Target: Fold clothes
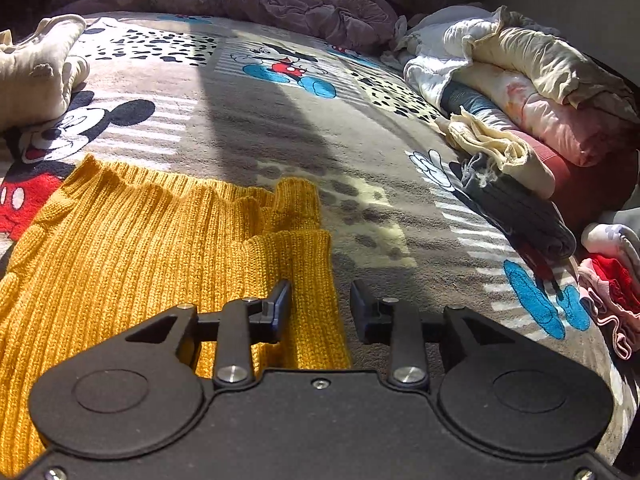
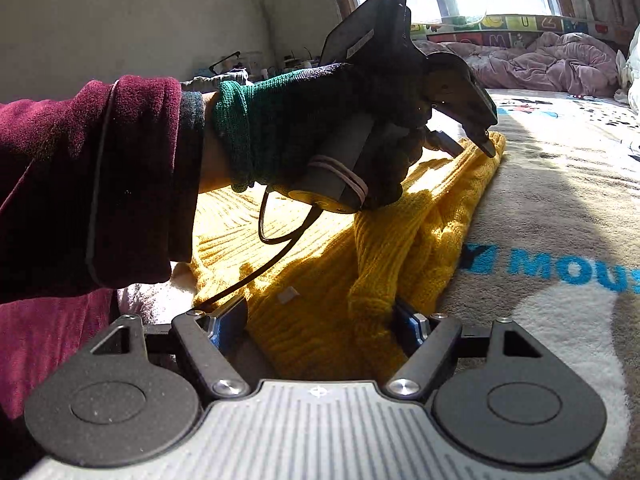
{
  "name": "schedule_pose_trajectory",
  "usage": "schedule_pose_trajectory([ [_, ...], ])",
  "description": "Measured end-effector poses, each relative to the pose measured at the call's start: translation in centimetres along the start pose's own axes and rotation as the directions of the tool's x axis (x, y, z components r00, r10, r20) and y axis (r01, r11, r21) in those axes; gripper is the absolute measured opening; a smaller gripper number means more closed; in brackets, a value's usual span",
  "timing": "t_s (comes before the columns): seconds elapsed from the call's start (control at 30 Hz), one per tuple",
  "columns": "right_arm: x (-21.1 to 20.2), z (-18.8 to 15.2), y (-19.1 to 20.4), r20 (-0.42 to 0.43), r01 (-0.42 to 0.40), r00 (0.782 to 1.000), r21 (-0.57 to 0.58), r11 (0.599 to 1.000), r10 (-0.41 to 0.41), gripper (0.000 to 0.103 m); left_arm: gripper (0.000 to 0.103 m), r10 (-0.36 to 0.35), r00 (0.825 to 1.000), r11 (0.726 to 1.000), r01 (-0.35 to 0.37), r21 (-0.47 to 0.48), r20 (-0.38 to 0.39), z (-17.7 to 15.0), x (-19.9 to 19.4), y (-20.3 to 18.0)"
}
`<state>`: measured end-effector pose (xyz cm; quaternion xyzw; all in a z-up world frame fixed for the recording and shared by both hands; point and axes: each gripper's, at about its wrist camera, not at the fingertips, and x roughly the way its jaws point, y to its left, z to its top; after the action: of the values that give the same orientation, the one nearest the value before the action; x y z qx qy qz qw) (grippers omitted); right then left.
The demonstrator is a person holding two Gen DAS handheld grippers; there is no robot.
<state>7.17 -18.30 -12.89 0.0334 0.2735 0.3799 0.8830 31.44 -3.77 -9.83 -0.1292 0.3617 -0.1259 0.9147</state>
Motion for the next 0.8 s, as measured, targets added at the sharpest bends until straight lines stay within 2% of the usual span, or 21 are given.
schedule_pose_trajectory([
  [0.1,-1.0,-0.1,-0.6,0.022,0.021,1.000,0.041,0.999,-0.022,0.074,0.030,-0.042,0.998,0.998,0.040,0.051,0.041,-0.5,-3.2,0.3],
  [0.17,-1.9,-0.2,-0.7,0.049,0.045,0.998,0.043,0.998,-0.047,0.073,0.029,-0.045,0.997,0.991,0.038,0.127,0.055,-1.3,-5.1,0.5],
  [0.2,-2.4,-0.2,-0.5,0.071,0.064,0.995,0.028,0.998,-0.065,0.068,0.024,-0.041,0.997,0.983,0.029,0.184,0.063,-1.8,-6.0,0.4],
  [0.23,-2.9,-0.2,-0.3,0.092,0.082,0.992,0.013,0.997,-0.083,0.061,0.023,-0.029,0.998,0.967,0.012,0.254,0.063,-2.6,-6.6,0.1],
  [0.3,-3.3,-0.1,0.1,0.129,0.115,0.985,-0.013,0.993,-0.112,0.053,0.018,-0.006,0.999,0.917,-0.014,0.398,0.050,-4.1,-7.1,-0.8],
  [0.33,-3.2,0.0,0.3,0.143,0.127,0.982,-0.025,0.992,-0.123,0.047,0.015,0.008,0.999,0.894,-0.027,0.446,0.045,-4.8,-7.0,-1.2],
  [0.37,-2.9,0.2,0.6,0.165,0.143,0.977,-0.055,0.988,-0.132,0.045,0.014,0.023,0.999,0.869,-0.040,0.492,0.040,-5.4,-6.9,-1.6],
  [0.4,-2.6,0.5,1.0,0.187,0.160,0.972,-0.086,0.983,-0.141,0.044,0.014,0.026,0.999,0.856,-0.043,0.515,0.040,-5.8,-6.7,-1.7],
  [0.5,-0.9,1.3,1.6,0.230,0.197,0.960,-0.157,0.968,-0.158,0.044,0.014,0.015,1.000,0.845,-0.025,0.534,0.023,-6.1,-5.5,-2.0],
  [0.53,0.2,1.4,1.2,0.177,0.191,0.970,-0.138,0.972,-0.165,0.044,0.014,0.022,1.000,0.836,-0.022,0.548,0.008,-6.3,-4.7,-2.1],
  [0.6,2.2,1.2,0.3,0.054,0.177,0.983,-0.090,0.980,-0.173,0.045,0.013,0.036,0.999,0.842,-0.019,0.539,-0.022,-6.6,-3.5,-2.0],
  [0.7,2.8,0.9,0.3,0.046,0.168,0.985,-0.077,0.983,-0.165,0.047,0.014,0.046,0.998,0.862,-0.020,0.507,-0.038,-6.5,-3.0,-1.7],
  [0.8,3.2,0.3,-0.4,0.058,0.139,0.989,-0.030,0.990,-0.137,0.050,0.014,0.068,0.997,0.859,-0.047,0.510,-0.023,-6.9,-2.9,-2.0],
])
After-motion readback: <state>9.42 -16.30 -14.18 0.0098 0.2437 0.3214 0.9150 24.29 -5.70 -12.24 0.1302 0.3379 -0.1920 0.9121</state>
